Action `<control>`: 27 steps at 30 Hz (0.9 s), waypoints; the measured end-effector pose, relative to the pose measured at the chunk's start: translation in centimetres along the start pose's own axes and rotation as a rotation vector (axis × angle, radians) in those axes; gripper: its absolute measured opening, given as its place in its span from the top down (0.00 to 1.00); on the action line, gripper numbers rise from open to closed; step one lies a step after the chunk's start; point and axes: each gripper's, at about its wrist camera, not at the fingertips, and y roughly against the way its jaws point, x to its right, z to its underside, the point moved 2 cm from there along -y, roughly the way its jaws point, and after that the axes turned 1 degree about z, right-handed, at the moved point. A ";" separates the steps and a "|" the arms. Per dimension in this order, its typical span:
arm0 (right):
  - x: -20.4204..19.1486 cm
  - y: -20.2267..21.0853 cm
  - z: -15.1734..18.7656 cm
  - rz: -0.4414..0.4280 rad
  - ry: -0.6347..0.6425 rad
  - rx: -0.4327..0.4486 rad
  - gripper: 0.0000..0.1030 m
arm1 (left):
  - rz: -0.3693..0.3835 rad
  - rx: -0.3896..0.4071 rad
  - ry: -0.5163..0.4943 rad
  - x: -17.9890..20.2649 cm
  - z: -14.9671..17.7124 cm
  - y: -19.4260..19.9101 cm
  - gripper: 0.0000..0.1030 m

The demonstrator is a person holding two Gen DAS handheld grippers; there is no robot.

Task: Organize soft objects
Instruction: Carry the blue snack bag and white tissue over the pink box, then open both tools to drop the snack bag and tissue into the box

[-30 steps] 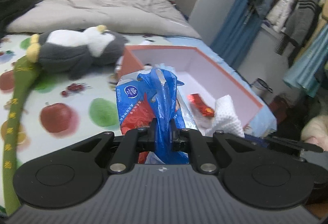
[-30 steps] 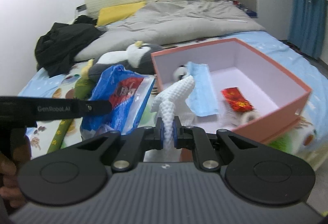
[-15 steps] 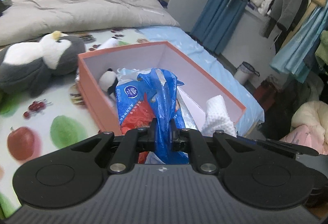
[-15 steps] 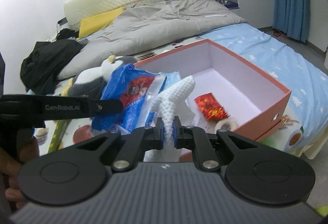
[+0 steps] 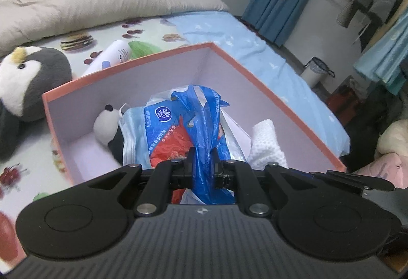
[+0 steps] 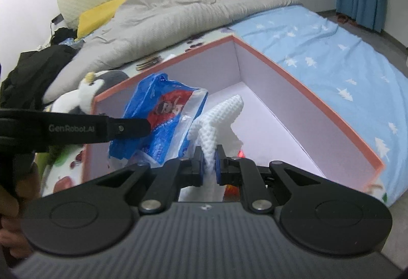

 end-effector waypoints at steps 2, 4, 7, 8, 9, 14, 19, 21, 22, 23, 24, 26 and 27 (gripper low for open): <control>0.5 -1.6 -0.4 -0.002 -0.008 -0.019 0.87 | -0.009 -0.016 0.010 -0.6 -0.7 -1.9 0.89; 0.9 -2.9 -0.7 0.002 -0.012 -0.037 0.87 | -0.022 -0.023 0.015 -1.2 -1.1 -3.2 0.89; 1.3 -4.2 -0.9 0.011 -0.012 -0.051 0.86 | -0.031 -0.039 0.017 -1.9 -1.4 -4.5 0.89; 1.5 -4.5 -0.9 0.011 -0.017 -0.059 0.86 | -0.034 -0.042 0.014 -2.0 -1.5 -4.8 0.89; 1.6 -4.7 -0.9 0.008 -0.024 -0.066 0.85 | -0.037 -0.044 0.012 -2.1 -1.5 -4.9 0.89; 1.8 -4.3 -1.0 0.012 -0.046 -0.068 0.62 | -0.069 -0.053 -0.043 -1.4 -1.3 -4.4 0.65; 1.3 -2.2 -0.8 0.027 -0.037 -0.049 0.63 | -0.066 -0.016 -0.038 -1.0 -1.1 -1.4 0.62; 0.9 -0.8 -0.7 0.029 -0.035 -0.033 0.63 | -0.065 0.004 -0.038 -0.8 -1.0 0.3 0.62; 0.7 0.0 -0.6 0.028 -0.039 -0.023 0.63 | -0.064 0.013 -0.039 -0.6 -1.0 1.1 0.62; 0.5 0.8 -0.5 0.021 -0.045 -0.013 0.63 | -0.063 0.024 -0.043 -0.5 -0.9 2.1 0.62; 0.2 1.6 -0.4 0.014 -0.048 -0.003 0.63 | -0.062 0.037 -0.044 -0.3 -0.8 3.1 0.62; -0.4 3.5 -0.1 0.011 -0.043 0.021 0.63 | -0.057 0.051 -0.050 0.1 -0.4 4.9 0.62; -0.7 4.3 0.0 0.014 -0.041 0.032 0.63 | -0.055 0.057 -0.051 0.3 -0.1 5.9 0.62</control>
